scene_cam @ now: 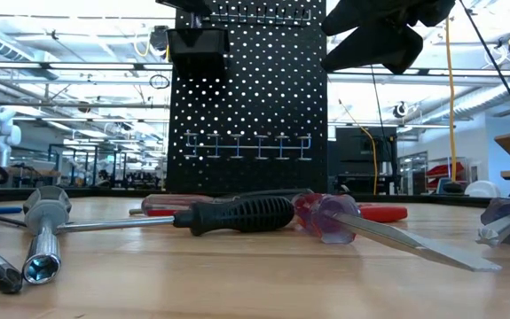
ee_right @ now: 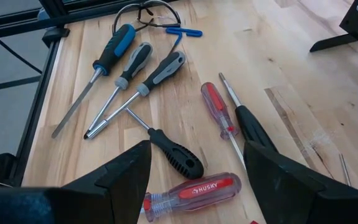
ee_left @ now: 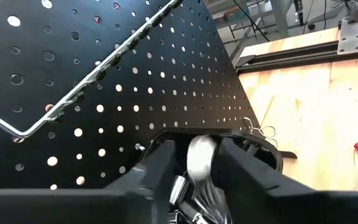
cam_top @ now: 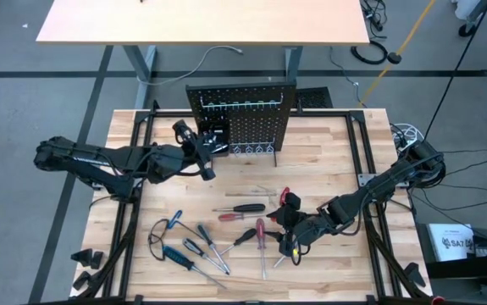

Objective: Hang tools onto peg board
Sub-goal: Put the extension bar into the black bin on the pegboard, then hang the pick tool on the pegboard

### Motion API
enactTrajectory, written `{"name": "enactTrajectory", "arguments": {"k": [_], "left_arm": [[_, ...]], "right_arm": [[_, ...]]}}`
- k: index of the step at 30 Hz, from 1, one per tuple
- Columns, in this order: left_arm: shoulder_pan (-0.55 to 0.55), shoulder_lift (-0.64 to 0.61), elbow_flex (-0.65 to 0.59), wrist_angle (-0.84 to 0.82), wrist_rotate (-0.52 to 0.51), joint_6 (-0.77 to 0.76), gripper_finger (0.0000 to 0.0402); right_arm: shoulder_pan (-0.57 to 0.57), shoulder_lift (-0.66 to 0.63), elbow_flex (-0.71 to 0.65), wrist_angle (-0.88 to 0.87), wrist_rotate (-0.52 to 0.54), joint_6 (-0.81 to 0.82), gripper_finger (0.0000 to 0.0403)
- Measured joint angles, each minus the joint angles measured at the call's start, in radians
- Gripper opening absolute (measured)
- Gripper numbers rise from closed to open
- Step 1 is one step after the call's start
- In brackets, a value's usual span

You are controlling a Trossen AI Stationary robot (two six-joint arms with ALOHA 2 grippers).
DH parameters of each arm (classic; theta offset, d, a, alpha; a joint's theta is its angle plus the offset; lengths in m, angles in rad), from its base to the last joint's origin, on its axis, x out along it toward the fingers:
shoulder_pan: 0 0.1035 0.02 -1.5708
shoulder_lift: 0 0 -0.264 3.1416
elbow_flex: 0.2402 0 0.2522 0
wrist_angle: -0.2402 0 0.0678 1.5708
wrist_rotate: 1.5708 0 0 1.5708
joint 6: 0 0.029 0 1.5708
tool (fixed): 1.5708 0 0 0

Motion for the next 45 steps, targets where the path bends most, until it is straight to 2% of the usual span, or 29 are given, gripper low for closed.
{"name": "enactTrajectory", "arguments": {"k": [3,6,16,22,27,31,38,45], "left_arm": [[0.000,0.000,0.000,0.000,0.000,-0.001,0.0173],[-0.007,0.000,0.000,0.000,-0.001,-0.001,0.0192],[-0.120,-0.049,0.000,0.035,-0.052,-0.008,0.0198],[-0.242,-0.089,0.000,0.012,-0.006,-0.126,0.0199],[-0.330,-0.075,-0.005,-0.115,0.057,-0.266,0.0199],[-0.377,-0.060,-0.053,-0.188,0.061,-0.397,0.0199],[-0.423,-0.060,-0.208,-0.082,0.061,-0.525,0.0199],[-0.473,-0.058,-0.407,0.254,0.126,-0.577,0.0198]], "right_arm": [[0.000,0.000,0.000,0.000,0.001,-0.002,0.0247],[0.000,0.000,0.000,0.000,0.001,-0.002,0.0247],[0.000,0.000,0.000,-0.001,0.002,-0.006,0.0247],[0.000,0.000,0.000,-0.001,0.002,-0.010,0.0247],[0.000,0.000,0.000,-0.001,0.002,-0.010,0.0247],[0.000,0.000,0.000,-0.001,0.007,-0.010,0.0247],[0.000,0.000,0.000,0.006,0.079,0.013,0.0247],[-0.003,0.060,0.001,0.028,0.081,0.048,0.0247]]}}
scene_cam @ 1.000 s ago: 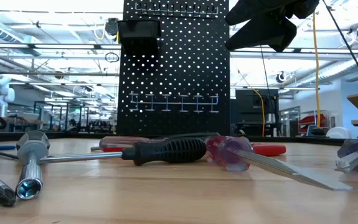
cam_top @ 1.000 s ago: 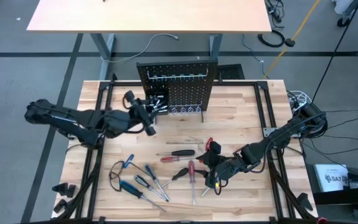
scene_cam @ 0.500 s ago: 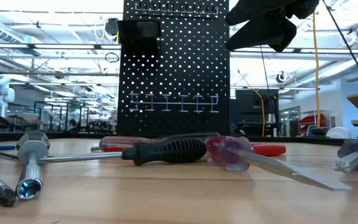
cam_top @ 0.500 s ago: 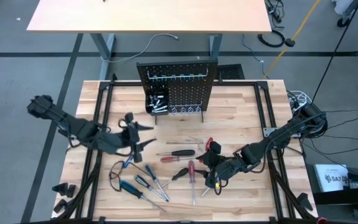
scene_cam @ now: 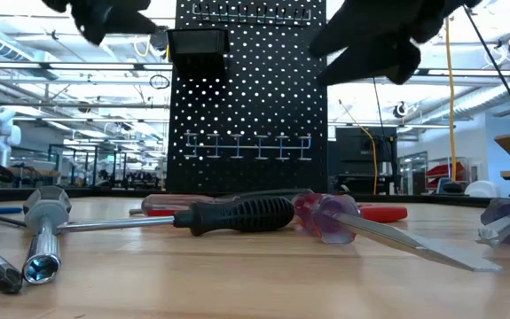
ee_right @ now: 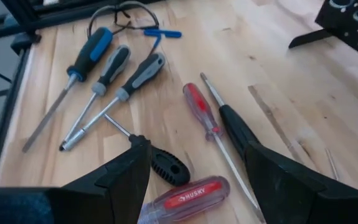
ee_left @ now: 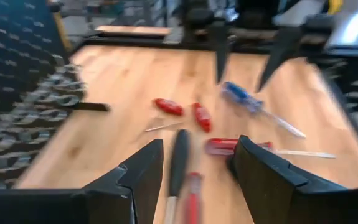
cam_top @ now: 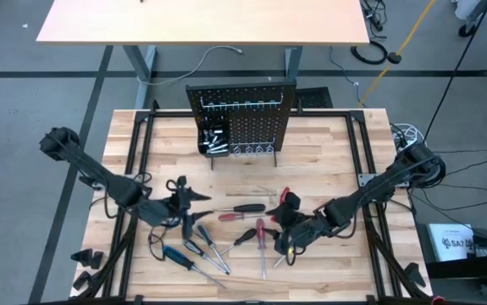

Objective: Hang tools onto peg board
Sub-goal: Hang the pick tool on the pegboard

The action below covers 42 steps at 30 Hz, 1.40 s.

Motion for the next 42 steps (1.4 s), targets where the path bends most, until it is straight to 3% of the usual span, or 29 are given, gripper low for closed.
{"name": "enactTrajectory", "arguments": {"k": [6,11,18,26,42], "left_arm": [[-0.027,0.000,-0.148,0.256,0.005,-0.002,0.0198],[-0.025,0.000,-0.215,0.378,0.003,-0.001,0.0198],[-0.006,0.019,-0.221,0.426,-0.005,0.050,0.0198],[-0.004,0.092,-0.221,0.528,0.011,0.113,0.0198],[0.001,0.287,-0.221,0.742,0.199,0.115,0.0198]], "right_arm": [[-0.018,0.095,0.000,0.157,-0.007,-0.077,0.0247],[-0.034,0.122,0.000,0.289,-0.047,-0.153,0.0247],[-0.065,0.125,0.000,0.410,-0.163,-0.210,0.0247],[-0.079,0.126,0.000,0.431,-0.189,-0.211,0.0247],[-0.083,0.186,-0.001,0.473,-0.206,-0.225,0.0247]]}}
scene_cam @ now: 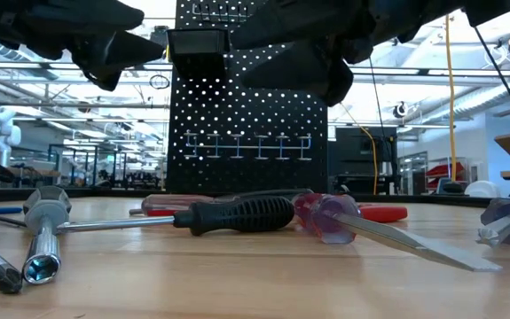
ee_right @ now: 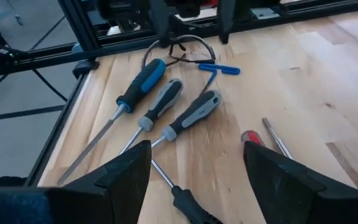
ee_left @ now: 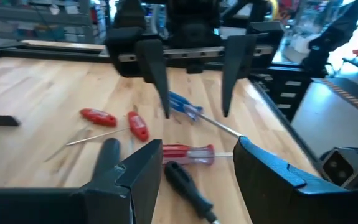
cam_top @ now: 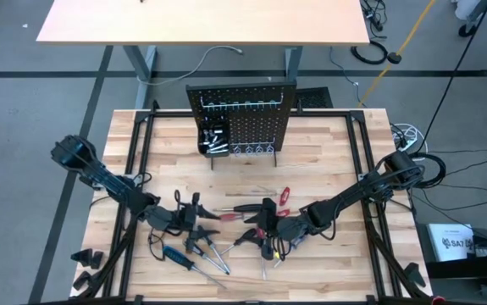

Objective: Hang tools onto peg board
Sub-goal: Hang the pick tool on the pegboard

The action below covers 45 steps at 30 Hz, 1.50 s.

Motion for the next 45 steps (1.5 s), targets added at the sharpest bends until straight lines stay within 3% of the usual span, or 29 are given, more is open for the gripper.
{"name": "enactTrajectory", "arguments": {"k": [6,16,25,30,33,39,45], "left_arm": [[0.012,0.040,0.000,0.042,0.072,-0.009,0.0198],[0.012,0.059,0.000,0.044,0.064,-0.011,0.0198],[0.012,0.059,0.002,0.058,0.023,-0.018,0.0198],[0.013,0.059,0.002,0.021,-0.002,-0.063,0.0198],[0.013,0.059,0.002,0.014,-0.004,-0.064,0.0198],[0.013,0.059,0.002,0.008,-0.019,-0.067,0.0198],[0.013,0.059,0.002,0.001,-0.019,-0.086,0.0198]], "right_arm": [[0.000,0.013,0.001,0.007,-0.038,-0.006,0.0247],[-0.034,0.021,0.001,-0.105,-0.044,-0.050,0.0247],[-0.095,-0.105,0.000,-0.452,-0.023,0.102,0.0247],[-0.093,-0.193,0.001,-0.748,0.067,0.254,0.0247],[-0.094,-0.205,0.000,-0.846,0.028,0.293,0.0247],[-0.084,-0.196,0.000,-0.764,-0.140,0.257,0.0247],[-0.023,-0.186,0.000,-0.642,-0.110,0.321,0.0247]]}}
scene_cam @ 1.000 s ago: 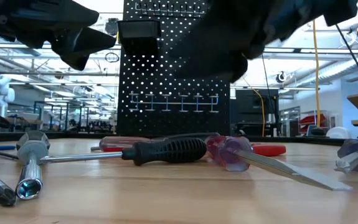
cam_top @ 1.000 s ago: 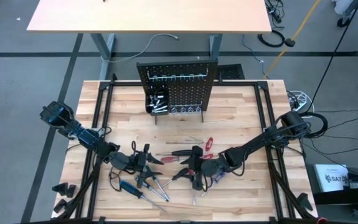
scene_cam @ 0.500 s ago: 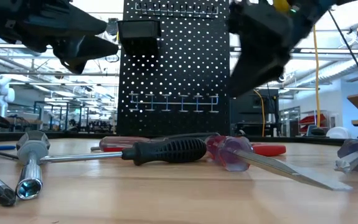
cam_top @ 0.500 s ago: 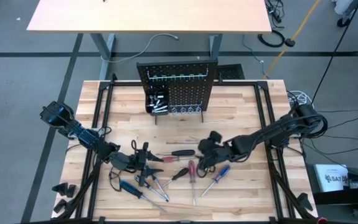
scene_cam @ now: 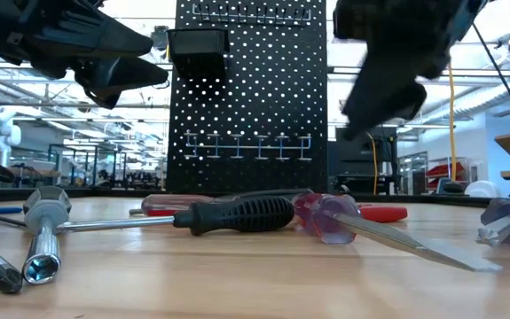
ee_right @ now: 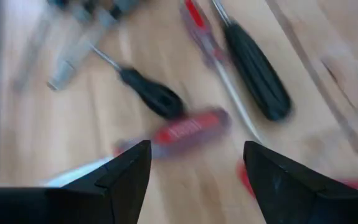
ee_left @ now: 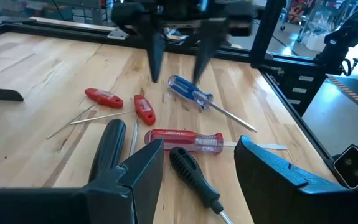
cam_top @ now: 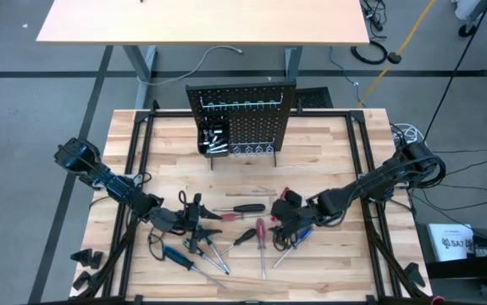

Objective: Hang tools onto peg board
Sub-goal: Hang the pick tool on the pegboard

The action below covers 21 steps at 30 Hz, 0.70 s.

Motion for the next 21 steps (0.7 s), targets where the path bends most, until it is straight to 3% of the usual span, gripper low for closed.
{"name": "enactTrajectory", "arguments": {"k": [4,6,13,21], "left_arm": [[0.001,0.000,0.000,0.000,0.000,0.004,0.0198],[0.001,0.000,0.000,0.000,0.000,0.004,0.0198],[0.001,0.000,0.000,-0.001,0.001,0.003,0.0198],[0.001,-0.009,0.000,-0.155,0.023,-0.088,0.0198]], "right_arm": [[0.035,0.046,0.000,0.226,0.146,0.008,0.0247],[0.037,0.073,0.000,0.341,0.163,-0.031,0.0247],[0.020,0.151,0.000,0.582,0.143,-0.213,0.0247],[-0.033,0.244,0.000,0.722,-0.006,-0.195,0.0247]]}}
